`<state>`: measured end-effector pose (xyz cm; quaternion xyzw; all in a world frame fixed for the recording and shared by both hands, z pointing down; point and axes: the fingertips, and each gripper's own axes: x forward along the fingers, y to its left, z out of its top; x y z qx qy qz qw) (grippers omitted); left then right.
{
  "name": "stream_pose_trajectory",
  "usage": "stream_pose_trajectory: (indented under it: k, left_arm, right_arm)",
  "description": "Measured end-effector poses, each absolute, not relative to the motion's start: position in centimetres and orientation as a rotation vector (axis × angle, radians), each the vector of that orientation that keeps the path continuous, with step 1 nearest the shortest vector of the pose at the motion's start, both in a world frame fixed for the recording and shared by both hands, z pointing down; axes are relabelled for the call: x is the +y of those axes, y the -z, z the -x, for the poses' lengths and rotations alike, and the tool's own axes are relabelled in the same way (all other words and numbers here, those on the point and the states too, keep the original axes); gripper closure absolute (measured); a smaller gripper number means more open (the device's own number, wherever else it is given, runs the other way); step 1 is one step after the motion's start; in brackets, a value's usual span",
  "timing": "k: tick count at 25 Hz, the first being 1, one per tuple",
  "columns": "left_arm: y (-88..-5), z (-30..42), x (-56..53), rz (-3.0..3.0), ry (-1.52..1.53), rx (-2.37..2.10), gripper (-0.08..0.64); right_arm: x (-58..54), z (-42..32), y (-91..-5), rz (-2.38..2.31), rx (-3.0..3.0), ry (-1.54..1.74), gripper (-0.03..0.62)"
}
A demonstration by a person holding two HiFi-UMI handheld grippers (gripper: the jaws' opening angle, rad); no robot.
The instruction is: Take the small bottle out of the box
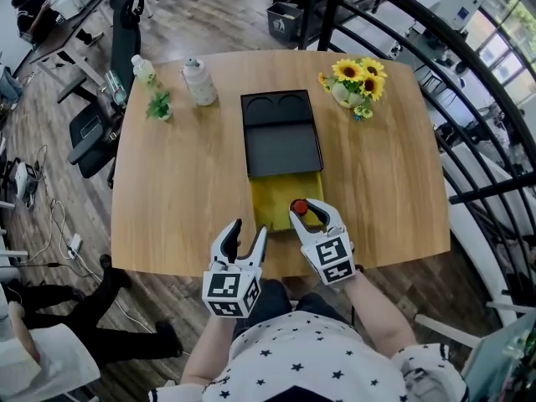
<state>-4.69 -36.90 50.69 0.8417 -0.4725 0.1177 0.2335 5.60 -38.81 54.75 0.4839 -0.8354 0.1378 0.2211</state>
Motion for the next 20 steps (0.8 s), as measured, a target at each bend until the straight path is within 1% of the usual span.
stream_pose_trajectory:
  k: [5, 20]
  left_arm:
    - [-50.0, 4.2, -35.4, -2.326, -0.309, -1.3, 0.345]
    - [-48.1, 2.5, -30.2, -2.364, -0.25, -1.351, 0.345]
  right_arm:
    - [-37.9, -6.5, -52.5, -1.383, -2.323, -0.302, 0.446]
    - [-33.0, -7.7, -47.3, -1.422, -2.407, -0.216, 0.448]
